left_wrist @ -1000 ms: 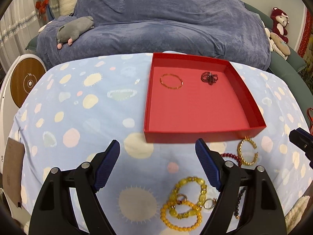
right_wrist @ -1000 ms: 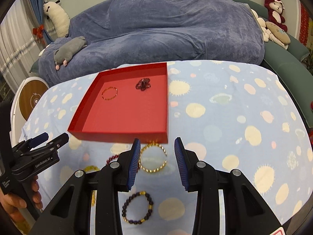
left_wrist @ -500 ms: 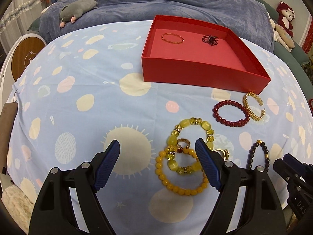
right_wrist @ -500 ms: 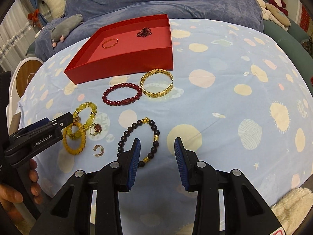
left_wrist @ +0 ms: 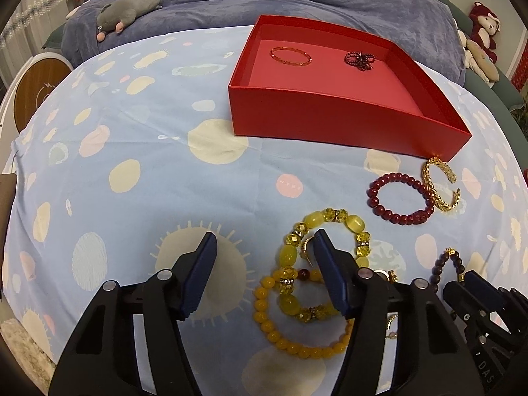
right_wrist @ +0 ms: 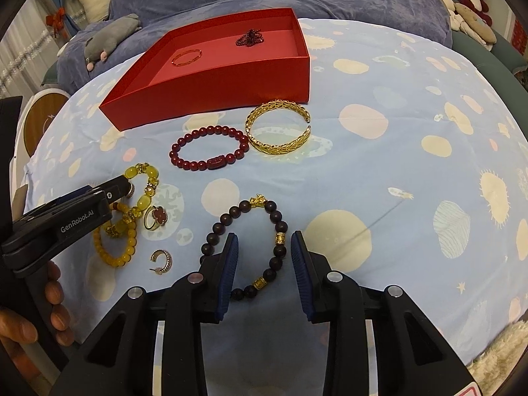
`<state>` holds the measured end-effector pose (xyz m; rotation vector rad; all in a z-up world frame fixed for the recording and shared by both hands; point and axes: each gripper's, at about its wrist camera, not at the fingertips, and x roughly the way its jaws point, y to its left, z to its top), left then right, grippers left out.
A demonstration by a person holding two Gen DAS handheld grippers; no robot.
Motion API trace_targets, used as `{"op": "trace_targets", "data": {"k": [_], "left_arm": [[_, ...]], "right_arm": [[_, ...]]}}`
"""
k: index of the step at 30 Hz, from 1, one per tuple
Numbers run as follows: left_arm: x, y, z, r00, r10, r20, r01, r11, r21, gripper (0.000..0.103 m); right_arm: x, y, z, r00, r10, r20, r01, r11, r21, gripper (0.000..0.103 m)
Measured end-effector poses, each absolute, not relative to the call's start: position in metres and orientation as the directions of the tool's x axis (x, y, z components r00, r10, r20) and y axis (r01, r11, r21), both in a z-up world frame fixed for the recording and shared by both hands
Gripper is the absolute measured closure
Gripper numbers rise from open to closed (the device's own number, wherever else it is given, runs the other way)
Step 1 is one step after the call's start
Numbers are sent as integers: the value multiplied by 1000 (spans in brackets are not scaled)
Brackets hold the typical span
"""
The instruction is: Organize jewelry
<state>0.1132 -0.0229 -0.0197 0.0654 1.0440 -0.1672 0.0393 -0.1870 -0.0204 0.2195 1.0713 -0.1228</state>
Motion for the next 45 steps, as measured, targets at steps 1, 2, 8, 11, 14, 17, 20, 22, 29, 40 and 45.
{"op": "trace_targets", "data": {"k": [1, 2, 8, 11, 14, 17, 20, 22, 29, 40, 45], "left_arm": [[114, -25, -20, 492, -108, -864, 171, 985, -25, 46], [114, -26, -20, 494, -109, -863, 175, 984, -25, 46], [116, -34, -18, 501, -124, -856, 194, 981, -28, 66], [115, -36, -18, 505, -131, -853, 206, 978, -29, 80], [115, -35, -17, 493, -157, -856, 218, 974, -53, 91], [114, -30, -16, 474, -194, -859, 205, 973, -106, 92], [112, -24, -15, 466, -212, -859, 192, 972, -135, 92], [108, -21, -13, 465, -223, -857, 196, 970, -146, 92], [95, -9, -12, 443, -255, -860, 194, 963, -186, 91], [100, -10, -8, 456, -255, -853, 180, 965, -193, 76], [109, -25, -7, 467, -236, -852, 212, 965, -152, 61]], "right_arm": [[39, -187, -21, 478, 7, -879, 205, 972, 119, 72], [39, -187, -21, 479, 6, -878, 205, 972, 118, 73], [39, -192, -22, 481, -13, -877, 216, 971, 104, 88], [39, -193, -22, 479, -21, -878, 217, 971, 96, 92], [39, -194, -21, 478, -15, -878, 217, 971, 102, 94], [37, -196, -21, 476, -2, -880, 220, 969, 116, 95], [33, -196, -21, 475, 2, -880, 217, 969, 120, 95], [30, -196, -21, 475, 7, -880, 218, 968, 125, 95], [24, -197, -21, 473, 20, -881, 221, 965, 140, 95], [25, -198, -21, 473, 28, -881, 227, 962, 152, 95], [27, -199, -21, 474, 32, -880, 229, 960, 158, 95]]}}
